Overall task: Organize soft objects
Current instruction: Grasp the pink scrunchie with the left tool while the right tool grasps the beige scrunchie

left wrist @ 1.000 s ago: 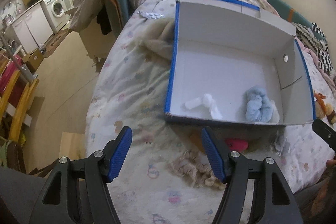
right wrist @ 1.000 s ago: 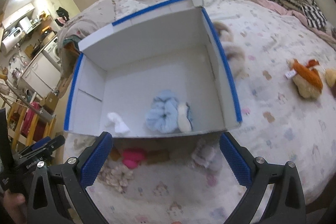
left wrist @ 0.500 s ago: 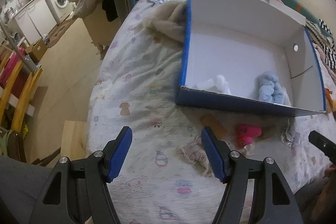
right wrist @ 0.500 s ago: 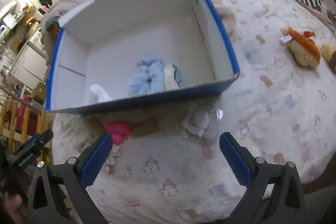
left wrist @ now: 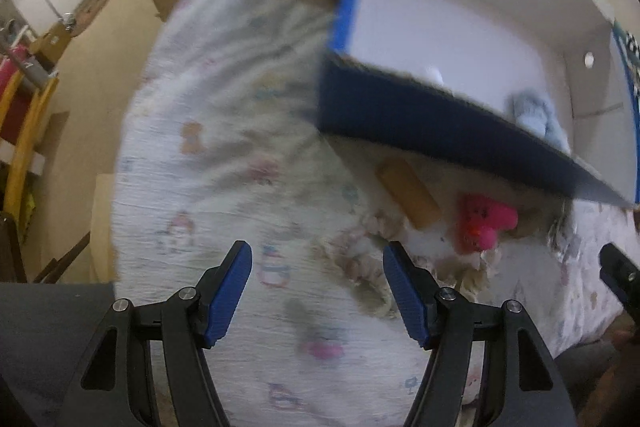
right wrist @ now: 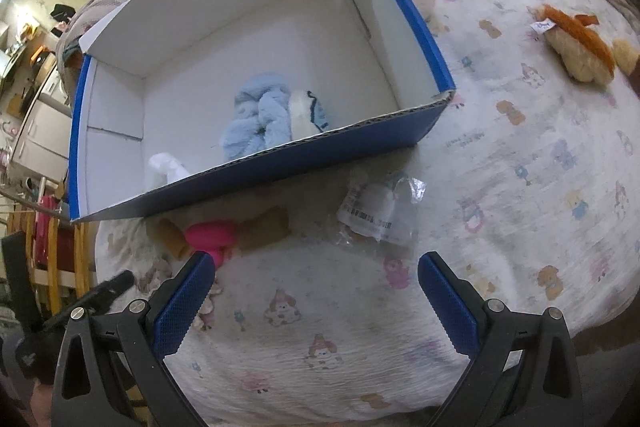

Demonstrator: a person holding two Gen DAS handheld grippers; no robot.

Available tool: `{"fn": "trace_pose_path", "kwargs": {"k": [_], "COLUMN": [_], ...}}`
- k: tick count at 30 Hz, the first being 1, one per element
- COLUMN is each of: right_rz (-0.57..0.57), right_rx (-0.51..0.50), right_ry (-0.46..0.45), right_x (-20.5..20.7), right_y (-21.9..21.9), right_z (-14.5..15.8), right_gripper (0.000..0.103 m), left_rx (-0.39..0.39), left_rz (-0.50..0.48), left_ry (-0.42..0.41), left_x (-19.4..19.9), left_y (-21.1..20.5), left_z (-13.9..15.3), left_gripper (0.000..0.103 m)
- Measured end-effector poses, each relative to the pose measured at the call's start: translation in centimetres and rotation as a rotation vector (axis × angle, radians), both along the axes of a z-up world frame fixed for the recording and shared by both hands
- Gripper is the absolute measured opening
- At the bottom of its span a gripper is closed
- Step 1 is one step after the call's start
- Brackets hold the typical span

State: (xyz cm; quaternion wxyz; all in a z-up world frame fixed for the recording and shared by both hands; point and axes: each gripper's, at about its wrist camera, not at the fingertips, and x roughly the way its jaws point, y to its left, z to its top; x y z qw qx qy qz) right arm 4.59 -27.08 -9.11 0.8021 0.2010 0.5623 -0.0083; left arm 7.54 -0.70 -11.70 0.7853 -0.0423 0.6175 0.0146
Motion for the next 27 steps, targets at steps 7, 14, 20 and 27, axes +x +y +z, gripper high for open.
{"fn": "trace_pose_path", "kwargs": {"k": [7,14,20,27], "right_rz": [-0.004,0.04,0.114,0.215], "right_rx": [0.013,0.005,0.143,0.276], "right_ry": [0.015,0.011,0.009,0.105], "right_x": [0.3,0.4,0.9,2.9], "right_y": [-0.4,0.7,2.6,7.2], "right_z": [-0.4,-0.4,-0.6,-3.0], "right_gripper": [0.103,0.103,0.103,0.08], "left_rx": [-0.046,-0.093,-0.049,0.022], "left_rz": [0.001,-0.016,-0.017,-0.005], "left_ry": [0.101,0.119,0.017,-0.103], "left_x": [1.5,1.8,1.0,-0.3], "left_y": [-0.9,-0.3,1.0,2.1], "left_z": [-3.2,-2.8,0.0,2.8], "left_gripper": [0.05,0.012,0.01,0.01]}}
